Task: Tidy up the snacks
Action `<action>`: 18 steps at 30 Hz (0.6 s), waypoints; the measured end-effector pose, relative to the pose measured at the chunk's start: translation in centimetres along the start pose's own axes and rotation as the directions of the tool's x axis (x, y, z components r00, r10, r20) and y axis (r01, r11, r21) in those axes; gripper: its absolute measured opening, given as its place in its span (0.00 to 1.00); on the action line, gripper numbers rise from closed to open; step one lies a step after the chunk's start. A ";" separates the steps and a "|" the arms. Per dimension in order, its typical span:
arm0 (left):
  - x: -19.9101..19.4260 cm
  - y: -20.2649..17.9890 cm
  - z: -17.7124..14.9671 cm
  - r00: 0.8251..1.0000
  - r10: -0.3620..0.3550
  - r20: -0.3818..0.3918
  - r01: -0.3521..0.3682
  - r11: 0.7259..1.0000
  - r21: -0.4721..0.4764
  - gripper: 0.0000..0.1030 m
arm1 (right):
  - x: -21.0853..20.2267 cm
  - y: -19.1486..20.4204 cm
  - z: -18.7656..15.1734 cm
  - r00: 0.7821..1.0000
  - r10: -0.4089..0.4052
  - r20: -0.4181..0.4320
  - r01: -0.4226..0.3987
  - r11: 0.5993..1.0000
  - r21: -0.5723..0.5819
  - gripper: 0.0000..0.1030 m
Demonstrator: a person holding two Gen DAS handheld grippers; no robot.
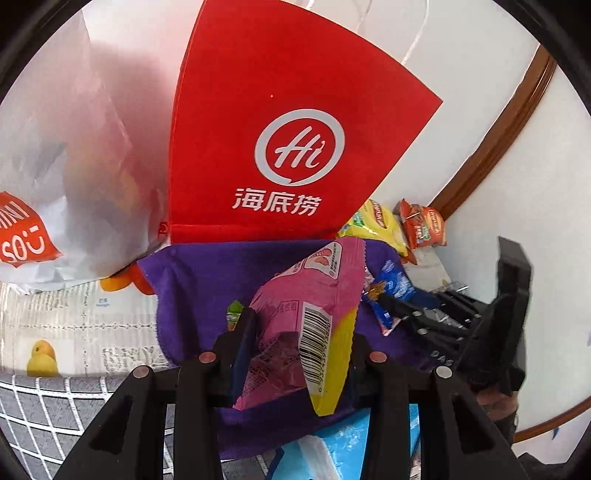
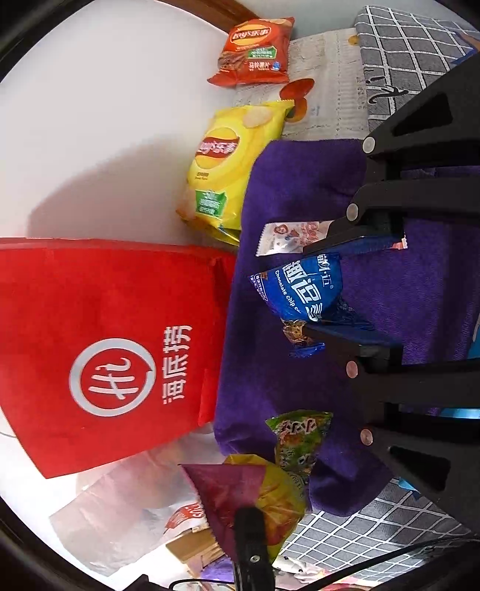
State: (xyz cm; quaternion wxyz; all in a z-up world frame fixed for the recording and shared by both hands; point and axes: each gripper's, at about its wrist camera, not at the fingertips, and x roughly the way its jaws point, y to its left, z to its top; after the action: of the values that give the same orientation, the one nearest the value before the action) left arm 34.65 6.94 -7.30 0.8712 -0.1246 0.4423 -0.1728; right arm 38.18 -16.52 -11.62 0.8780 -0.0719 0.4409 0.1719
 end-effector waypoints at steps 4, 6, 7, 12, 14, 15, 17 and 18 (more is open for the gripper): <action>-0.1 -0.1 0.0 1.000 -0.010 0.008 0.010 1.000 0.003 0.37 | 0.8 0.1 -0.3 1.000 -0.002 -0.031 0.002 1.000 -0.007 0.34; -0.2 0.0 0.1 1.000 -0.013 0.021 0.014 1.000 -0.005 0.37 | 1.2 0.3 -0.4 0.999 -0.001 -0.044 0.001 1.000 -0.014 0.34; -0.3 0.1 0.2 0.999 -0.015 0.030 0.015 1.000 -0.011 0.37 | 1.3 0.4 -0.5 0.999 -0.005 -0.050 0.004 1.000 -0.019 0.34; -1.0 0.5 0.5 0.993 0.024 0.115 -0.021 0.999 -0.033 0.37 | 1.7 0.9 -0.8 0.998 -0.014 -0.064 0.012 0.999 -0.039 0.34; -0.4 0.6 0.6 0.990 0.055 0.127 -0.050 0.998 -0.042 0.37 | 1.9 0.9 -0.9 0.997 -0.012 -0.074 0.009 0.999 -0.041 0.34; 0.2 0.7 0.6 0.991 0.064 0.116 -0.059 0.997 -0.042 0.37 | 2.0 0.9 -0.9 0.997 -0.015 -0.079 0.011 0.999 -0.044 0.34; 1.3 0.7 0.5 0.993 0.072 0.094 -0.068 0.997 -0.044 0.37 | 2.1 0.8 -1.0 0.996 -0.008 -0.092 0.004 0.999 -0.044 0.34; 1.7 0.7 0.4 0.993 0.078 0.089 -0.074 0.996 -0.047 0.37 | 2.1 0.7 -1.0 0.996 -0.003 -0.095 -0.002 0.999 -0.043 0.34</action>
State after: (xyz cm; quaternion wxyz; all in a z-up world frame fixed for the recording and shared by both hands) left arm 36.10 6.89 -8.58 0.8935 -0.1341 0.4104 -0.1239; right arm 38.33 -15.62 -13.91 0.8544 -0.0992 0.4782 0.1777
